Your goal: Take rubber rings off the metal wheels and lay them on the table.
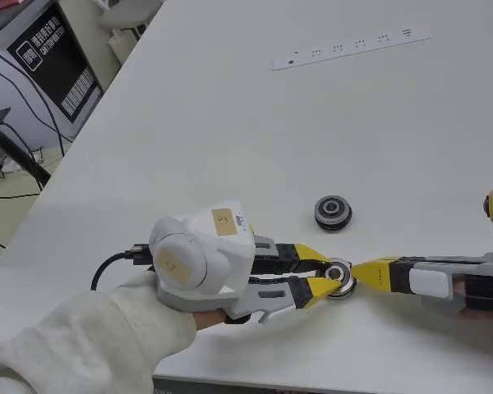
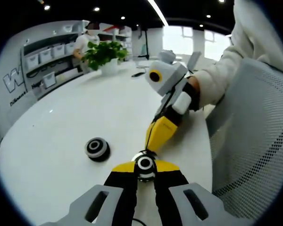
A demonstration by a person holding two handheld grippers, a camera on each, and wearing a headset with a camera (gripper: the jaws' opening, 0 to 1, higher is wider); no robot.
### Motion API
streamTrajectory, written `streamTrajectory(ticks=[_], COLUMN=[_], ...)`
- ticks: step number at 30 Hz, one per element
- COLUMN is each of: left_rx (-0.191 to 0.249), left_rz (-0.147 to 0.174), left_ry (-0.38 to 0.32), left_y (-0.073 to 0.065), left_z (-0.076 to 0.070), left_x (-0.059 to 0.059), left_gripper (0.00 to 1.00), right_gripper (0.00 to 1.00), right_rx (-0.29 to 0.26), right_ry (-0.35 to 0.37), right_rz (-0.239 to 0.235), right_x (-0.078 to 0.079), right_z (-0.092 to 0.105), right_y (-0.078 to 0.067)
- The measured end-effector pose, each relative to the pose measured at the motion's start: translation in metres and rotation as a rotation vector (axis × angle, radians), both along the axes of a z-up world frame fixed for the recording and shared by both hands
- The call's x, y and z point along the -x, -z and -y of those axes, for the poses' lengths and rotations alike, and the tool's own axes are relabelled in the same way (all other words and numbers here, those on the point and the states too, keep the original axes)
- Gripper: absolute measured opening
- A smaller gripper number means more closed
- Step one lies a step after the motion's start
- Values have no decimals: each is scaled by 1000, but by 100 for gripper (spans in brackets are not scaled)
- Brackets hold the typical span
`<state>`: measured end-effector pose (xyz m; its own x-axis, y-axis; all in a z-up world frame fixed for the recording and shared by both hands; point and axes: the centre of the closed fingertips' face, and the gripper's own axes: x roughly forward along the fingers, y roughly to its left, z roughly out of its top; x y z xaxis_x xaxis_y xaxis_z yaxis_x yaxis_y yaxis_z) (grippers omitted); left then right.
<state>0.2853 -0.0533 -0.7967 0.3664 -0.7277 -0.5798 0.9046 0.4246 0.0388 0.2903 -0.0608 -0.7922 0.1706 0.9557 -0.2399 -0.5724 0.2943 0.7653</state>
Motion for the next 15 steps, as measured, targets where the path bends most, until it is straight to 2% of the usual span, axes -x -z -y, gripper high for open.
streamTrajectory(ticks=[15], left_rx=[-3], left_rz=[4], left_ry=[1], left_y=[0], left_z=[0], left_x=[0], left_gripper=[14], right_gripper=[0], right_rx=[-12], right_ry=[0], right_rz=[-12], right_x=[1], right_z=[-2], right_y=[-2])
